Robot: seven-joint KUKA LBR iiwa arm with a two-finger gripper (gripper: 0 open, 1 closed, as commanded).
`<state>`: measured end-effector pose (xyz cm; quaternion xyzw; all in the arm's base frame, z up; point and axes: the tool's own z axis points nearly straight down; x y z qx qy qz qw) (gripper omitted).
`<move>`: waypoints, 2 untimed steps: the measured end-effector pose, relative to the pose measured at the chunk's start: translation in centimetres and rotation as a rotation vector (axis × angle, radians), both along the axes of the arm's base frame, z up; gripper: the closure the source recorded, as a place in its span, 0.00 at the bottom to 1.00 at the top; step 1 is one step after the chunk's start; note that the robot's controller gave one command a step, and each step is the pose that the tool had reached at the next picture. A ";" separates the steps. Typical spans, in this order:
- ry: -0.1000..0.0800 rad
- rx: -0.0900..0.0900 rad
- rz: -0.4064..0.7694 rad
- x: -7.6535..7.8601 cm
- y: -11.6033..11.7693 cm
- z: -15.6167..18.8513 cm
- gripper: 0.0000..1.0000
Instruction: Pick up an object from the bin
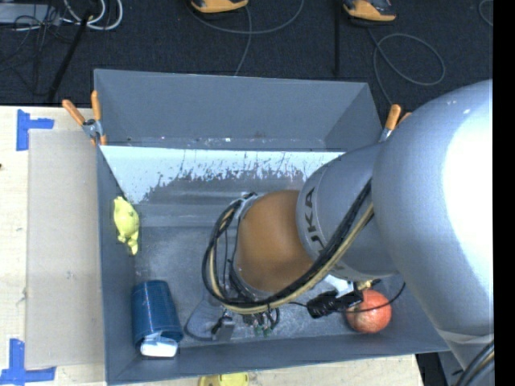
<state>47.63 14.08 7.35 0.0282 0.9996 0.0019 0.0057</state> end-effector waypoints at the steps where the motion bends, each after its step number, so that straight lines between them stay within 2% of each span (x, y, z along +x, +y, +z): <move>1: 0.019 -0.006 0.008 -0.4 0.7 4.4 1.00; 2: 0.011 -0.003 -0.004 1.4 0.7 16.8 1.00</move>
Offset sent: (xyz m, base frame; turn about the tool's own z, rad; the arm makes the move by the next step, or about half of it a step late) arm 0.0132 0.0063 0.1688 0.0088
